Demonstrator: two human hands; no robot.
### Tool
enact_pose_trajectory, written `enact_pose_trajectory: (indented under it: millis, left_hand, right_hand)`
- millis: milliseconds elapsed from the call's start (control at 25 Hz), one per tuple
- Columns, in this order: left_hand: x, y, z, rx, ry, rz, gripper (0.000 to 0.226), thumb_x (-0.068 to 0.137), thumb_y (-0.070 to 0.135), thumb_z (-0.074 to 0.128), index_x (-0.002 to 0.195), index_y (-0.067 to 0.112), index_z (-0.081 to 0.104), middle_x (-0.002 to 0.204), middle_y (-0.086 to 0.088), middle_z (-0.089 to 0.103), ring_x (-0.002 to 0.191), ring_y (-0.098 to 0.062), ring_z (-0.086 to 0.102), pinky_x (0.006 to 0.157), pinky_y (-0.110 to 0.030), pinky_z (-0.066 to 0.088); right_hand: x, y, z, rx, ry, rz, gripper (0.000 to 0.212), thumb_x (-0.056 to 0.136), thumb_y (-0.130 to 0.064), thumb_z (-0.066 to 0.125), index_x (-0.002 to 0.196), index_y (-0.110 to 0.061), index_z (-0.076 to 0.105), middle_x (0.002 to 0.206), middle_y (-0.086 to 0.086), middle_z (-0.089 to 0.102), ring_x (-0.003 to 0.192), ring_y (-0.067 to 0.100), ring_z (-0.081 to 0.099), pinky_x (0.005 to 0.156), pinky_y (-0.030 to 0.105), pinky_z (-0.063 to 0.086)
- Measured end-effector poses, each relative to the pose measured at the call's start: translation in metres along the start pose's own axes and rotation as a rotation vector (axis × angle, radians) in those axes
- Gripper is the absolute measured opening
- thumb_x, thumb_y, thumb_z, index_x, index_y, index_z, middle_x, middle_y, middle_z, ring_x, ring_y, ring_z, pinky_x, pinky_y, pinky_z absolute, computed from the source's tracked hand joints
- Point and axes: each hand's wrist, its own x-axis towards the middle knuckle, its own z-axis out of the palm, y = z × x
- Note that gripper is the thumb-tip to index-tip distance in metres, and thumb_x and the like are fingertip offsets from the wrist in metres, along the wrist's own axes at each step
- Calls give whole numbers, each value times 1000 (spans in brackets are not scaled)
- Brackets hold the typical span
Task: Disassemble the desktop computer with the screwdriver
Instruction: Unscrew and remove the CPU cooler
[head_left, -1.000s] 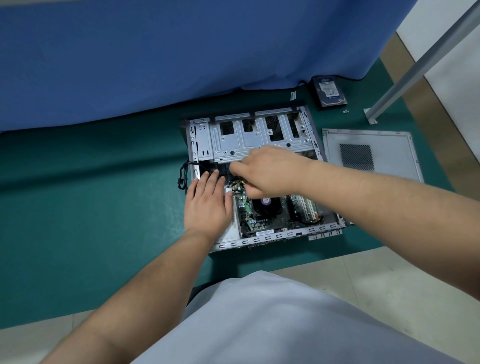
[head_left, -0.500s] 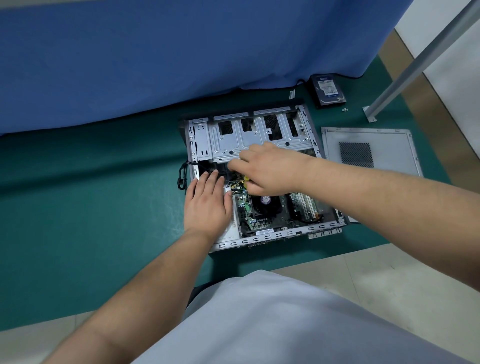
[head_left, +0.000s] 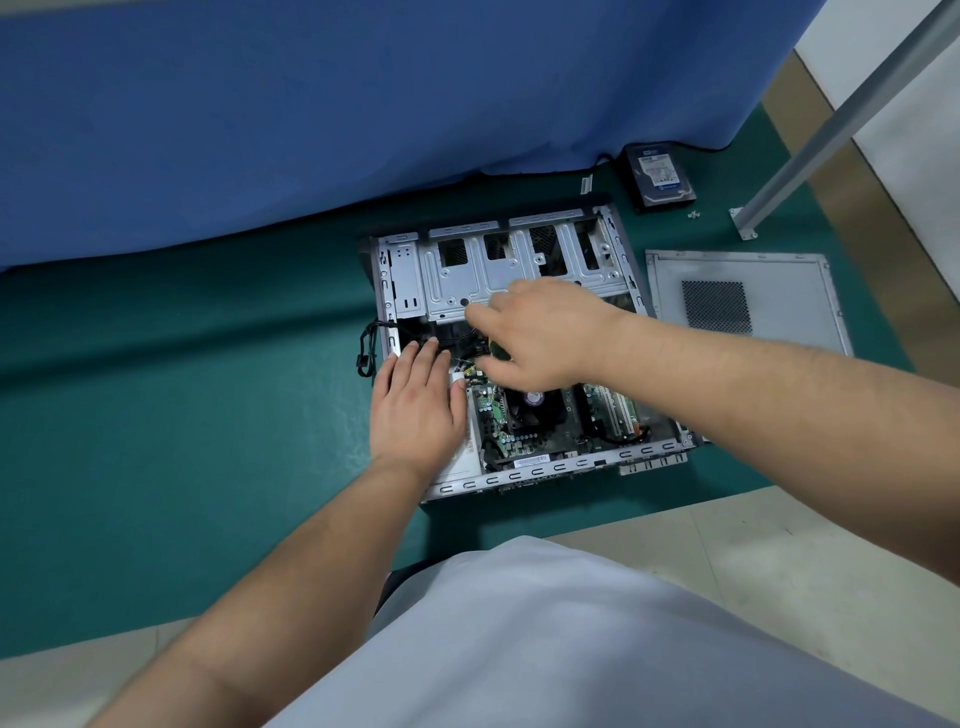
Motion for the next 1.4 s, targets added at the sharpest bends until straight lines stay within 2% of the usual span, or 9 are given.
enact_pose_trajectory:
  millis: [160, 320, 560, 760, 960, 1080, 1160, 1240, 1400]
  left_hand:
    - [0, 1, -1, -1, -3, 2, 58, 103, 44, 27, 144, 16, 57, 155, -3, 50, 149, -21, 36, 126, -42, 17]
    - [0, 1, -1, -3, -14, -4, 59, 103, 45, 25, 145, 17, 56, 156, -2, 49, 150, -20, 35, 126, -42, 16]
    - [0, 0, 1, -4, -3, -3, 56, 104, 44, 29, 144, 16, 57, 155, -3, 50, 149, -21, 36, 126, -41, 15]
    - [0, -1, 1, -3, -11, -6, 57, 103, 44, 29, 143, 16, 58, 155, -3, 50, 149, -21, 36, 126, -40, 14]
    - [-1, 1, -1, -16, -26, -5, 58, 104, 44, 27, 145, 15, 55, 156, -3, 49, 150, -21, 34, 127, -41, 14]
    - [1, -1, -3, -48, -33, -23, 61, 103, 46, 29, 153, 13, 43, 162, -5, 40, 152, -19, 30, 126, -39, 13]
    - [3, -2, -4, -70, -47, -36, 65, 104, 46, 30, 162, 17, 24, 169, 0, 25, 153, -13, 25, 125, -38, 13]
    - [5, -2, -2, -61, -85, -18, 66, 103, 46, 25, 164, 21, 19, 169, 5, 26, 153, -13, 27, 125, -40, 14]
    - [5, 0, -2, -24, -103, -22, 64, 102, 45, 22, 159, 19, 34, 164, 5, 36, 152, -15, 30, 124, -42, 15]
  right_hand:
    - [8, -3, 8, -78, 10, 142, 56, 104, -63, 29, 119, -14, 53, 84, 8, 67, 81, 33, 69, 50, 32, 26]
    - [3, 7, -1, 86, -64, -285, 35, 98, -44, 50, 118, -15, 57, 99, 3, 62, 101, 26, 58, 83, 40, 48]
    - [7, -6, 11, -49, 62, 343, 64, 102, -68, 23, 111, -15, 59, 69, 5, 60, 75, 32, 68, 53, 31, 25]
    - [5, 12, 0, 120, -81, -236, 37, 91, -39, 51, 116, -12, 53, 92, 5, 60, 93, 27, 55, 75, 39, 44]
    - [-1, 5, 13, -104, -4, 67, 64, 96, -73, 19, 104, -19, 54, 74, 6, 62, 73, 30, 65, 51, 31, 27]
    - [2, -4, 28, -21, -10, 173, 63, 97, -72, 27, 116, -19, 53, 84, 4, 64, 74, 29, 63, 50, 30, 27]
    - [8, -11, 37, 201, -98, 228, 62, 98, -64, 41, 139, -18, 45, 122, 8, 58, 103, 29, 64, 63, 38, 47]
    - [17, -20, 46, 565, -246, 245, 68, 100, -42, 52, 159, -23, 24, 156, 8, 34, 132, 29, 52, 98, 44, 52]
    - [33, -31, 61, 856, -256, 349, 66, 101, -20, 49, 162, -29, 24, 164, 7, 26, 142, 28, 43, 115, 41, 39]
